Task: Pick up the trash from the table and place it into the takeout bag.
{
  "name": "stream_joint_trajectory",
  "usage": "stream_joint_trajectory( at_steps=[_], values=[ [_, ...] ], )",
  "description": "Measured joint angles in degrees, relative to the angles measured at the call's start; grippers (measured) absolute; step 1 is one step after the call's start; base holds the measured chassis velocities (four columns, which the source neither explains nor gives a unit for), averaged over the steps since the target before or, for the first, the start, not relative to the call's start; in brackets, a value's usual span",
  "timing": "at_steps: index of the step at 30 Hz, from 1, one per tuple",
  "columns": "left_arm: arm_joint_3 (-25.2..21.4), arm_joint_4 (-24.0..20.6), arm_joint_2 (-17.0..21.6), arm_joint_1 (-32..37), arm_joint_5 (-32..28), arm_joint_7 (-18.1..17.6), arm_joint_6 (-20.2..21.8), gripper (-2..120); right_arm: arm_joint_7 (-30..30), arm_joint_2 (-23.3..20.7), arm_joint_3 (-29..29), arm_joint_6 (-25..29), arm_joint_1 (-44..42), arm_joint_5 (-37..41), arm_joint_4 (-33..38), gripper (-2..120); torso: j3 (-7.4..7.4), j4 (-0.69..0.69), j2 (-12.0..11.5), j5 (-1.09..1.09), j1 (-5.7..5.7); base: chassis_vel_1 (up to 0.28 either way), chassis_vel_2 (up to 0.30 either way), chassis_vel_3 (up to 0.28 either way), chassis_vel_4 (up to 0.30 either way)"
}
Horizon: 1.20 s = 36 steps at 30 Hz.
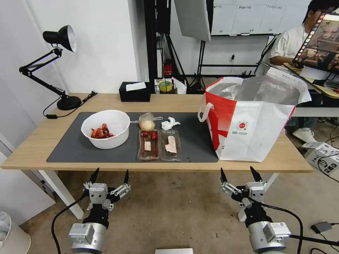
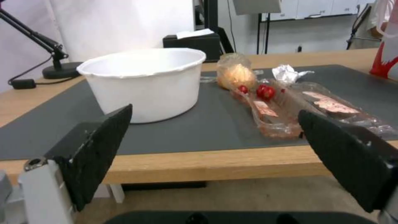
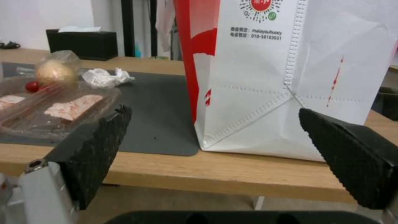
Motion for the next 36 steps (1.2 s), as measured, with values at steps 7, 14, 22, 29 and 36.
stream_joint_trajectory(
  at_steps=[7, 14, 22, 29, 36],
  values=[
    [0.00, 0.00, 0.00, 0.00, 0.00, 0.00, 0.00, 100, 0.00, 0.00, 0.00, 0.00, 0.00, 0.00, 0.00, 100, 0.00, 0.00, 0.00, 0.00, 0.00, 0.000, 0.000, 0.000, 0.000],
    [0.00, 0.00, 0.00, 0.00, 0.00, 0.00, 0.00, 100, 0.00, 0.00, 0.00, 0.00, 0.00, 0.00, 0.00, 100, 0.00, 0.00, 0.00, 0.00, 0.00, 0.000, 0.000, 0.000, 0.000],
    [0.00, 0.00, 0.00, 0.00, 0.00, 0.00, 0.00, 100, 0.00, -0.07, 0.00, -0.07, 0.03, 0.04, 0.00, 100, 0.00, 0.00, 0.00, 0.00, 0.00, 0.000, 0.000, 0.000, 0.000],
    [-0.26, -0.44, 0.29, -0.40, -1.76, -1.11, 2.32, 100, 0.41, -4.66, 0.89, -6.89, 2.39, 4.28, 0.99, 100, 0.00, 0.00, 0.00, 0.01, 0.00, 0.000, 0.000, 0.000, 0.000],
    [-1.19, -2.44, 1.33, -1.91, -7.34, -4.90, 9.78, 100, 0.92, -9.30, 1.78, -12.83, 4.71, 7.97, 1.96, 100, 0.00, 0.03, 0.00, -0.01, 0.00, 0.000, 0.000, 0.000, 0.000]
  ],
)
